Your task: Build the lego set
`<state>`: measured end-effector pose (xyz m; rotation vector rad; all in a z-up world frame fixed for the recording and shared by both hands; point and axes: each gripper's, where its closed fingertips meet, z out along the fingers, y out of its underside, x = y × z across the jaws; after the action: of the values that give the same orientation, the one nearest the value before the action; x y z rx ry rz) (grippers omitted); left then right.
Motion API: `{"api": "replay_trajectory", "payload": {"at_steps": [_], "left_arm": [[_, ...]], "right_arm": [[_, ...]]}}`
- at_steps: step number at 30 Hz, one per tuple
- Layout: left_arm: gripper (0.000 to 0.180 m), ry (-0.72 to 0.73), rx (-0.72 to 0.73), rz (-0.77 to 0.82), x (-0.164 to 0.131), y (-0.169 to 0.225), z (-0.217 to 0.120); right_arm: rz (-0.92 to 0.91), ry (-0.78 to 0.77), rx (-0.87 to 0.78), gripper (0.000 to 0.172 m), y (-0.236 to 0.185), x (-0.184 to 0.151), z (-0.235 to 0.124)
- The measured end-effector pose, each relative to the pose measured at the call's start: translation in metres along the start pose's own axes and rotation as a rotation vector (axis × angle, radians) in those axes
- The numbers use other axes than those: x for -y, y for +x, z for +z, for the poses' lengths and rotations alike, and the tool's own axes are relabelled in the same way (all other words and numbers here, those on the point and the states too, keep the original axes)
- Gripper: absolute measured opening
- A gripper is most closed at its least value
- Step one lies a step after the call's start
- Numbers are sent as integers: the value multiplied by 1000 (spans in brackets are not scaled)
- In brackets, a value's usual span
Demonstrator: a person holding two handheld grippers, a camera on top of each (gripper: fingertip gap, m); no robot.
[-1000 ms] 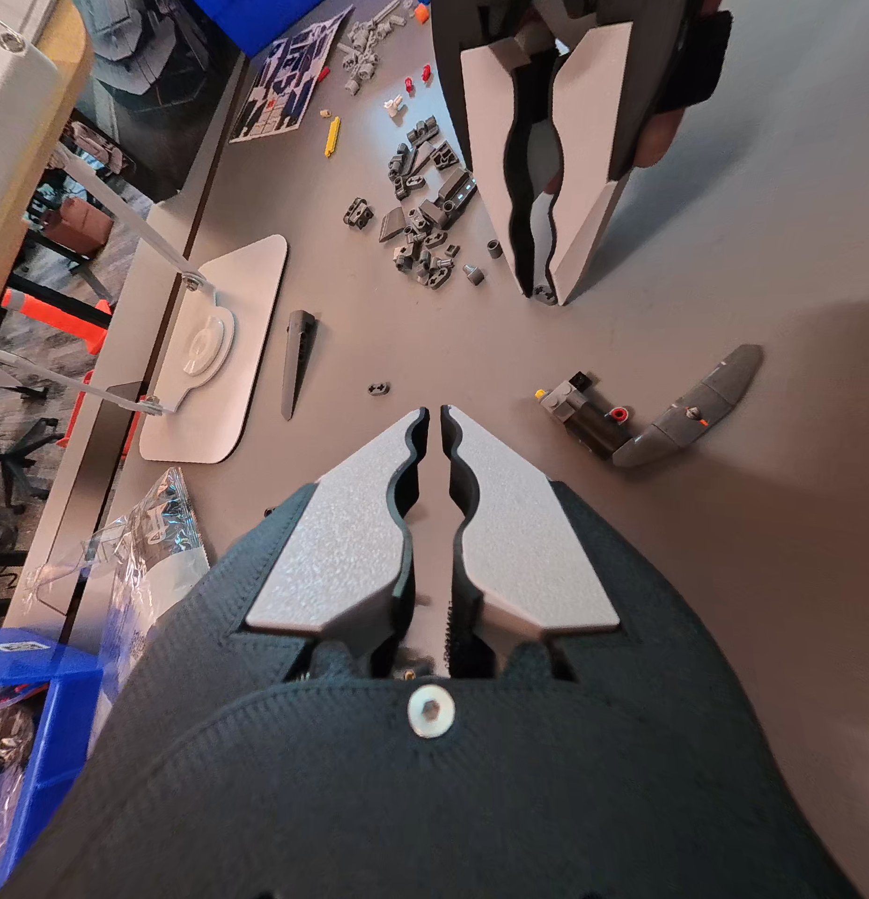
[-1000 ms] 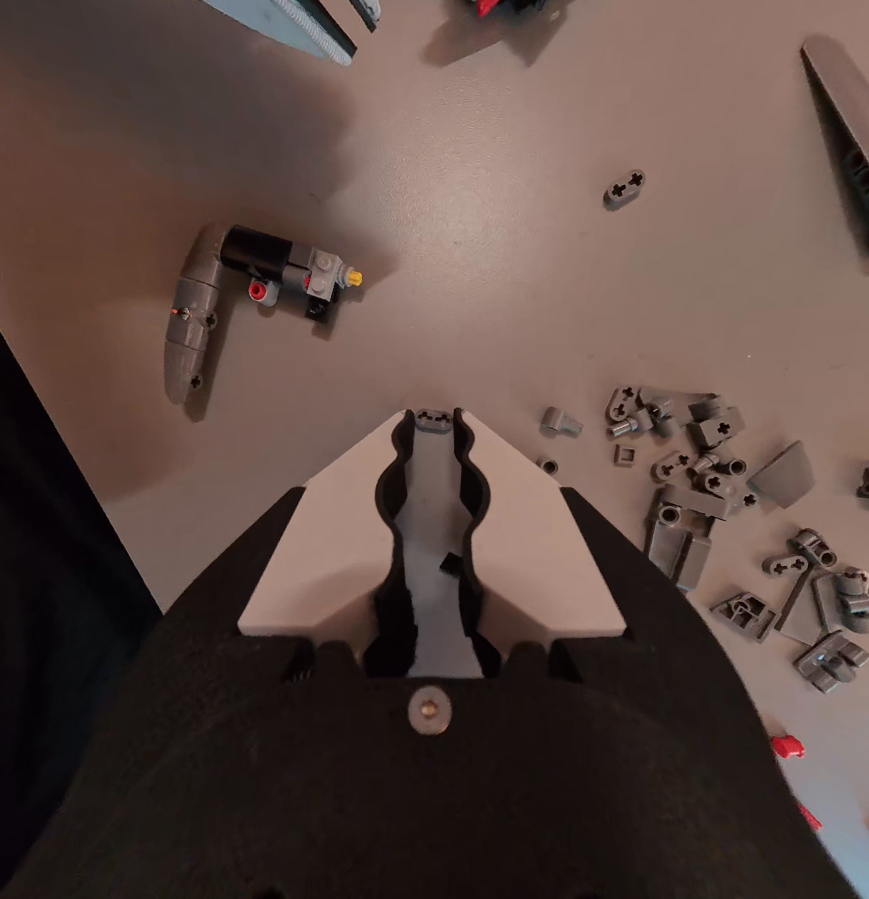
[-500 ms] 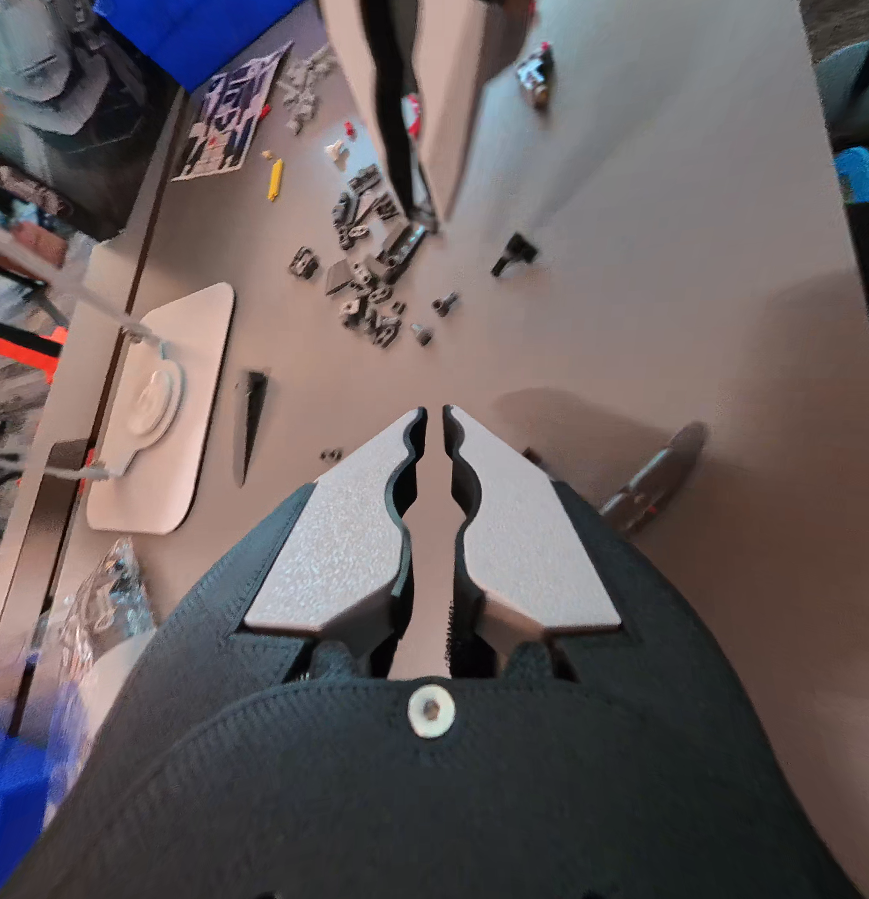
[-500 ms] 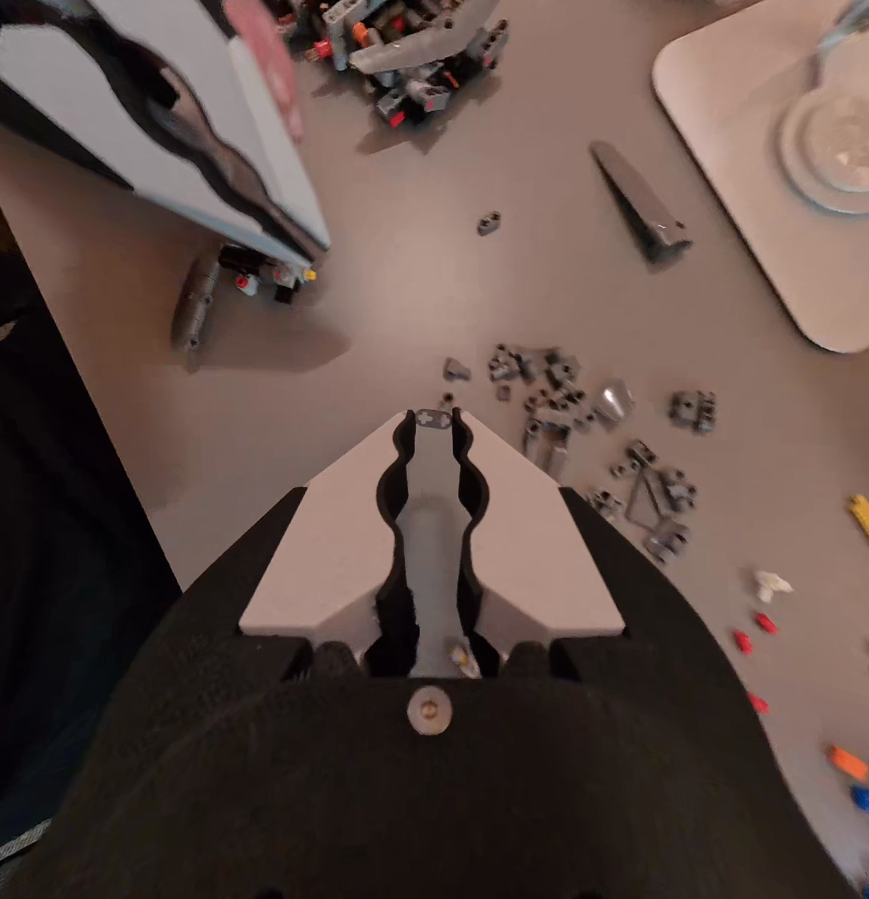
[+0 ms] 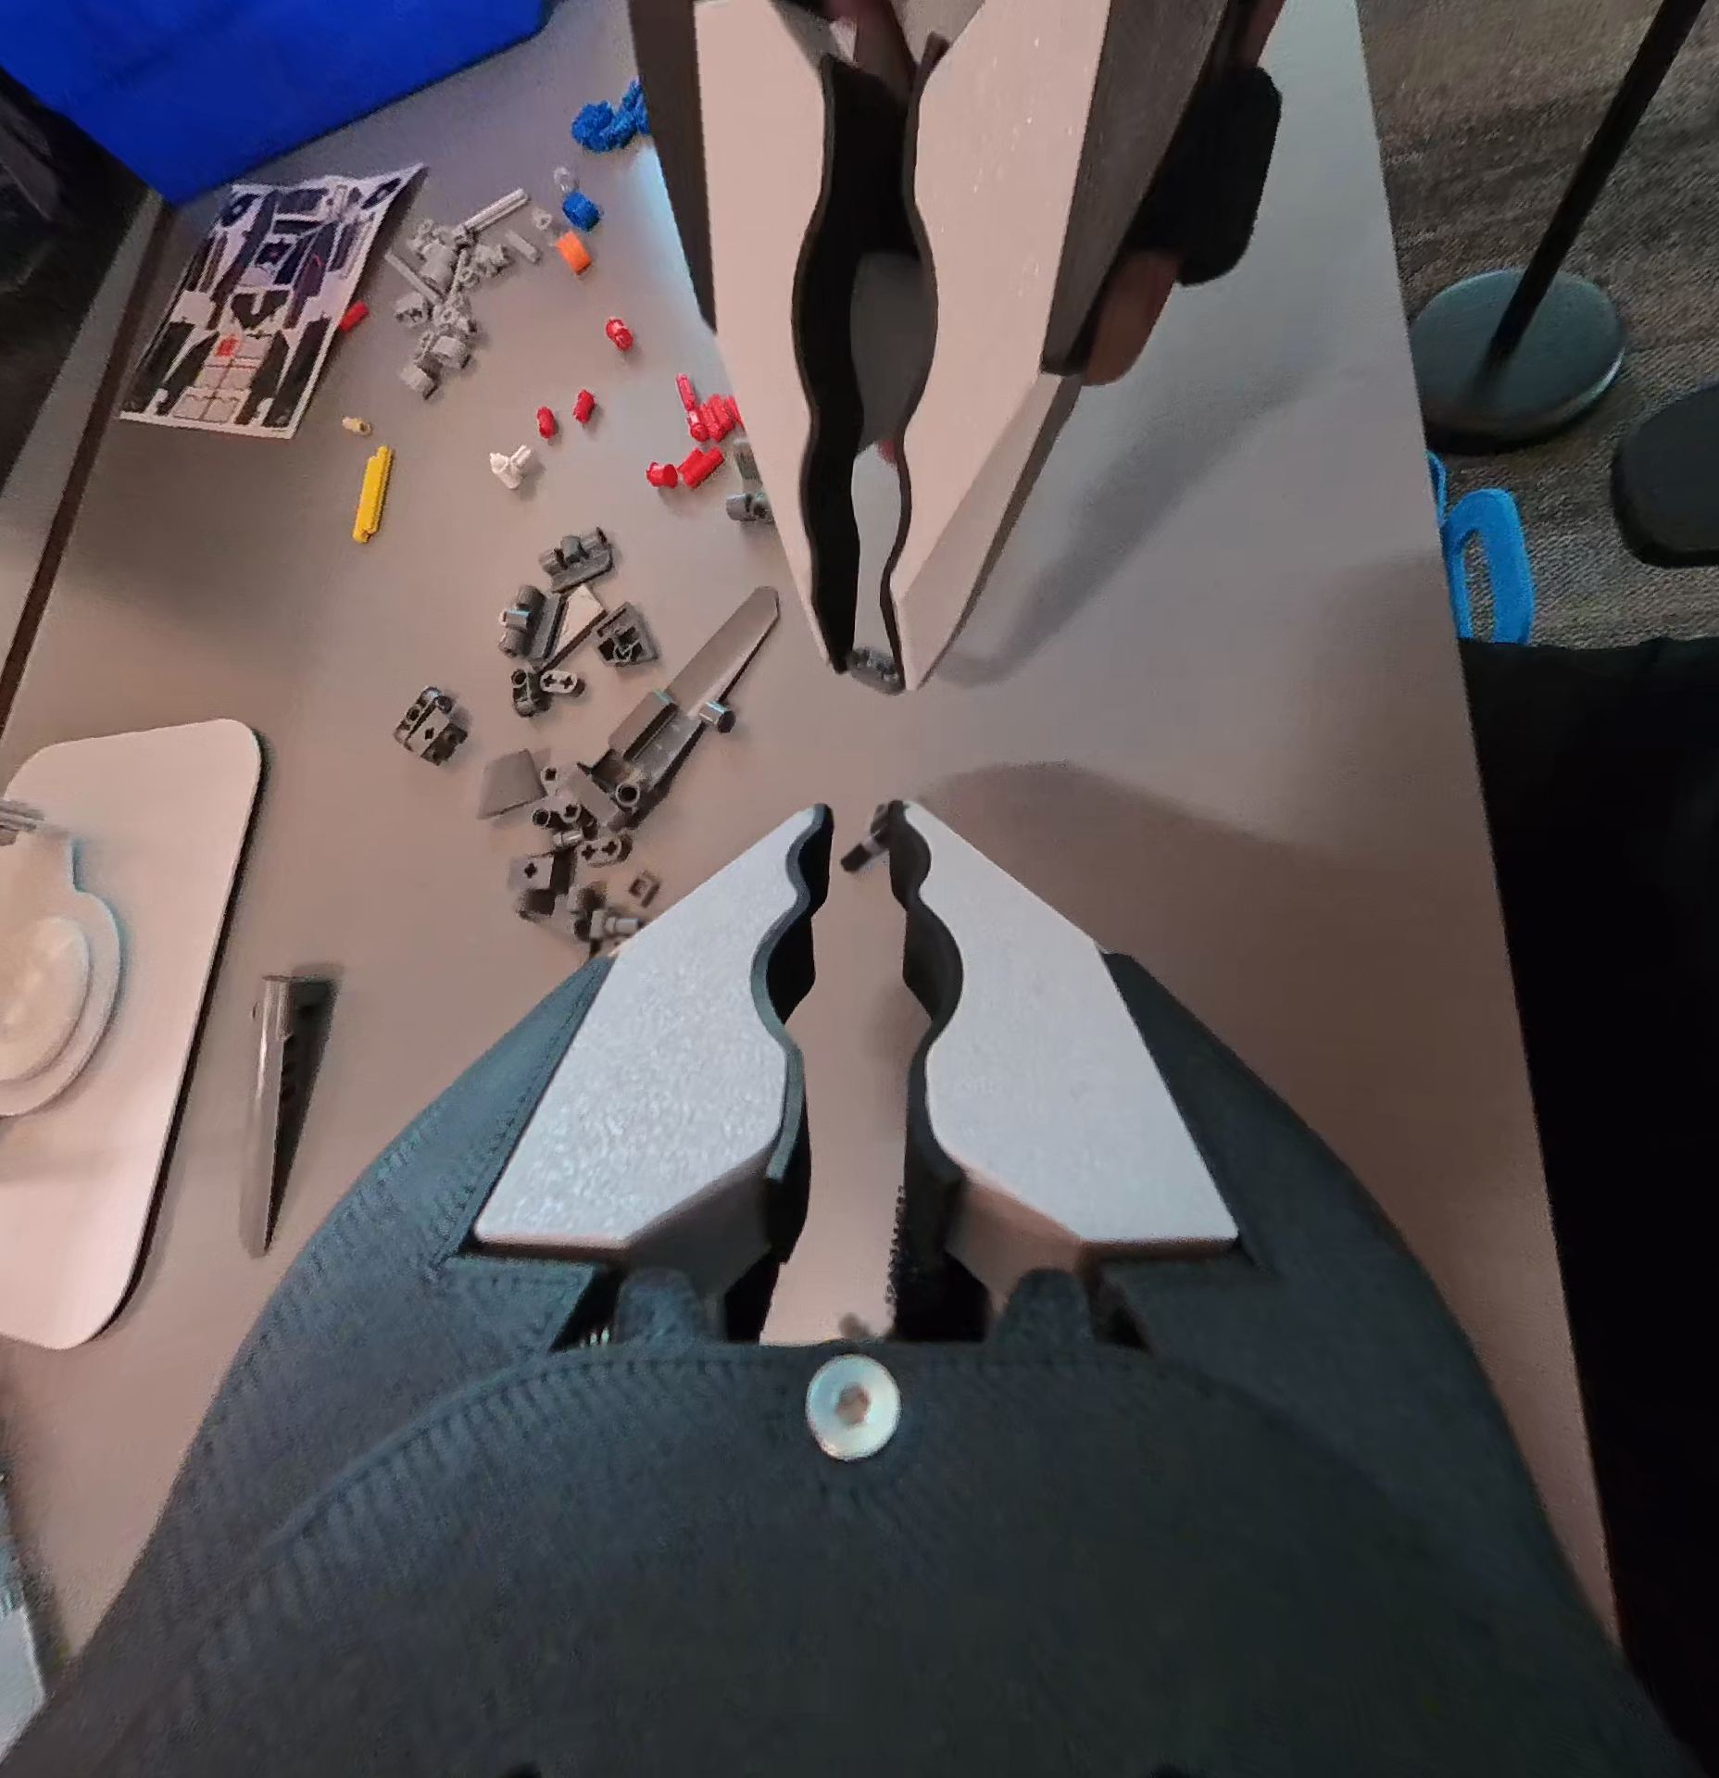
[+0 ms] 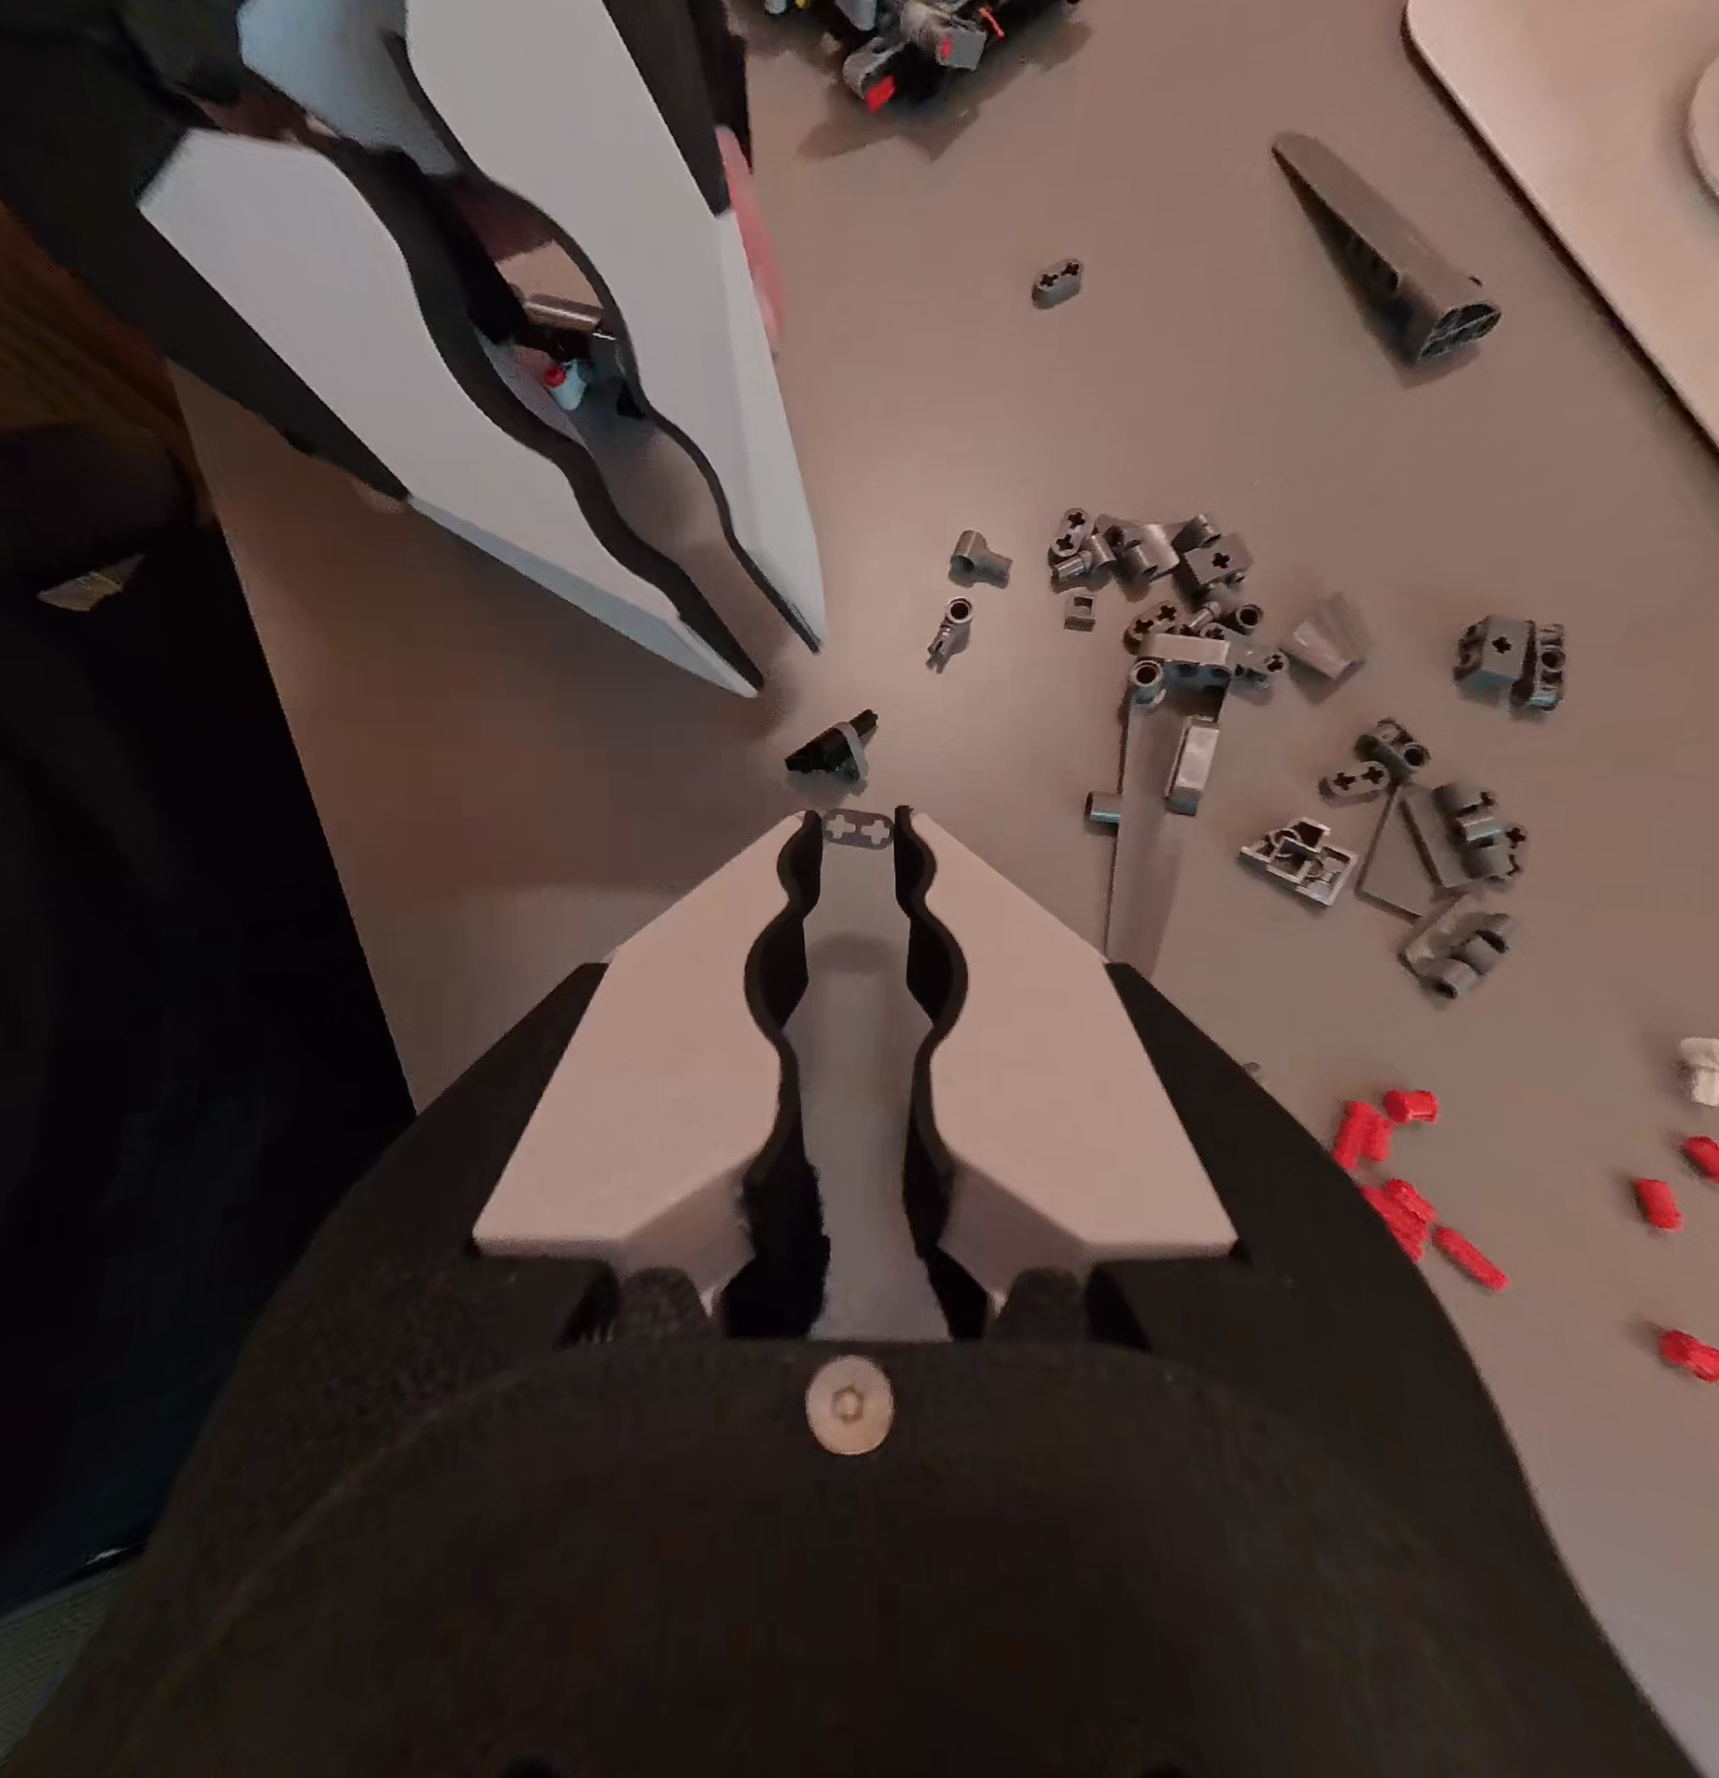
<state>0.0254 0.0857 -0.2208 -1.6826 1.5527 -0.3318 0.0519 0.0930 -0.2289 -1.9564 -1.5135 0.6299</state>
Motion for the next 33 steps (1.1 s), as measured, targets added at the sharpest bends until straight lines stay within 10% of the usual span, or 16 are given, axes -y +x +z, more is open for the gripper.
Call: {"api": "replay_trajectory", "payload": {"at_steps": [1,33], "left_arm": [[10,-11,8,12,0,0,4],[0,-93,161,302,-21,11,19]], "right_arm": [[0,12,10,12,-1,-1,1],[-308,-40,126,21,-8,-2,29]]}}
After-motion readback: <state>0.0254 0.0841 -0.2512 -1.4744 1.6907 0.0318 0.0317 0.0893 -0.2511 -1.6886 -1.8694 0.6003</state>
